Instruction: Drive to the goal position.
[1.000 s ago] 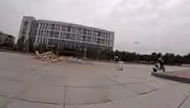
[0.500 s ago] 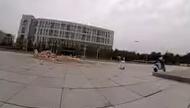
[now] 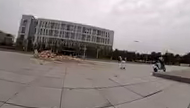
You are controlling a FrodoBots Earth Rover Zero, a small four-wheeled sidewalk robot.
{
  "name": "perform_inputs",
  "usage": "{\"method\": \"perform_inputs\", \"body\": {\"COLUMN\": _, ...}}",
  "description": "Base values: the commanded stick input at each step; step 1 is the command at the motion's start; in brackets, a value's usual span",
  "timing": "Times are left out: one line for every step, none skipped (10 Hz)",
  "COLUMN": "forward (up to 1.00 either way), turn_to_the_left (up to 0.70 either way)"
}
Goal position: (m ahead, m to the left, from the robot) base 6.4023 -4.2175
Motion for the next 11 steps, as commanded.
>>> {"method": "perform_inputs", "body": {"forward": 0.85, "turn_to_the_left": 0.0}}
{"method": "perform_inputs", "body": {"forward": 0.85, "turn_to_the_left": 0.0}}
{"method": "perform_inputs", "body": {"forward": 0.85, "turn_to_the_left": 0.0}}
{"method": "perform_inputs", "body": {"forward": 0.85, "turn_to_the_left": 0.0}}
{"method": "perform_inputs", "body": {"forward": 0.85, "turn_to_the_left": 0.0}}
{"method": "perform_inputs", "body": {"forward": 0.85, "turn_to_the_left": 0.0}}
{"method": "perform_inputs", "body": {"forward": 0.85, "turn_to_the_left": 0.0}}
{"method": "perform_inputs", "body": {"forward": 0.85, "turn_to_the_left": 0.0}}
{"method": "perform_inputs", "body": {"forward": 0.85, "turn_to_the_left": 0.0}}
{"method": "perform_inputs", "body": {"forward": 0.85, "turn_to_the_left": 0.0}}
{"method": "perform_inputs", "body": {"forward": 0.85, "turn_to_the_left": 0.0}}
